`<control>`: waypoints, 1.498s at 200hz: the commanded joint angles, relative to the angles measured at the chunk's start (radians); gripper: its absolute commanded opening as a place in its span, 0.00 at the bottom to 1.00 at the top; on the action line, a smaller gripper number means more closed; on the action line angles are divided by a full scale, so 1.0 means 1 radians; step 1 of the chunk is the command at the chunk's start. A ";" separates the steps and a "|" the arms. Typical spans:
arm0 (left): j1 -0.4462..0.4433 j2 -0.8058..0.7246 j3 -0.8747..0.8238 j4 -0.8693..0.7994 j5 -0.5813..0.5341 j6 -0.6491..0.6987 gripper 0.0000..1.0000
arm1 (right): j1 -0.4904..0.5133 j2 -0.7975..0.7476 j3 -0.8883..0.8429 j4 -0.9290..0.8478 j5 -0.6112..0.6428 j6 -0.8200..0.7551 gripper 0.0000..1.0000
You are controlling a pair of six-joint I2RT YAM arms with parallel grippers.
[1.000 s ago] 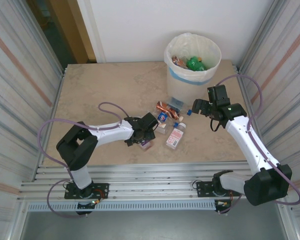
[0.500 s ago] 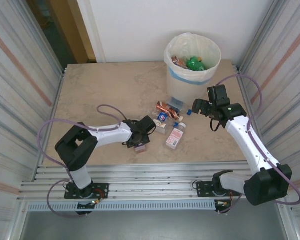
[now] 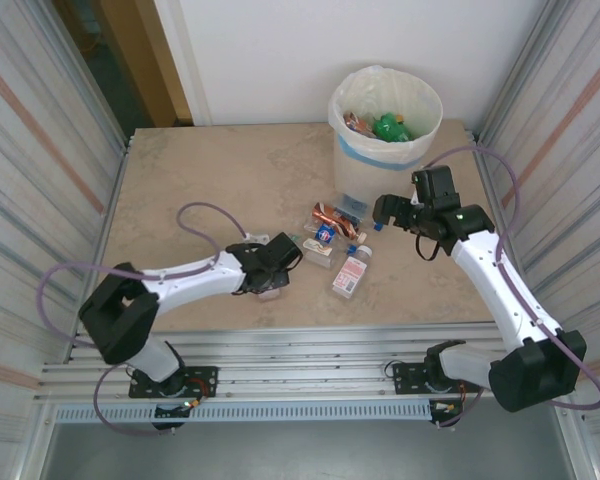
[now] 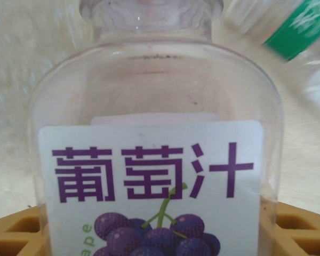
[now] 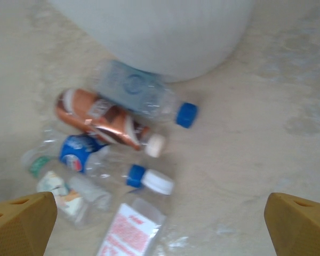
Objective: Put the plastic bottles in the bin
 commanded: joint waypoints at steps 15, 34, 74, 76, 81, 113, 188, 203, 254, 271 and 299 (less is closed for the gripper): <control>-0.042 -0.175 -0.073 0.088 -0.192 0.237 0.43 | 0.079 0.045 0.109 0.042 -0.201 0.005 1.00; -0.049 -0.272 -0.140 0.229 -0.177 0.369 0.43 | 0.140 0.090 0.161 0.055 -0.260 0.008 0.97; -0.049 -0.442 -0.262 0.525 -0.041 0.617 0.43 | 0.249 0.184 0.247 0.100 -0.347 0.035 0.95; -0.049 -0.448 -0.264 0.534 -0.035 0.625 0.43 | 0.252 0.188 0.250 0.104 -0.351 0.036 0.95; -0.048 -0.458 -0.268 0.550 -0.023 0.645 0.43 | 0.262 0.199 0.257 0.113 -0.364 0.043 0.95; -0.048 -0.482 -0.260 0.575 0.017 0.709 0.44 | 0.319 0.254 0.291 0.162 -0.430 0.064 0.93; -0.048 -0.487 -0.242 0.648 0.086 0.753 0.44 | 0.383 0.340 0.322 0.200 -0.573 0.072 0.80; -0.048 -0.489 -0.238 0.652 0.094 0.759 0.44 | 0.383 0.353 0.323 0.202 -0.602 0.071 0.77; -0.048 -0.488 -0.222 0.669 0.102 0.777 0.44 | 0.393 0.393 0.323 0.197 -0.663 0.058 0.67; -0.048 -0.490 -0.219 0.669 0.093 0.780 0.44 | 0.395 0.397 0.322 0.188 -0.659 0.053 0.67; -0.049 -0.497 -0.220 0.675 0.092 0.783 0.44 | 0.393 0.401 0.323 0.165 -0.643 0.040 0.67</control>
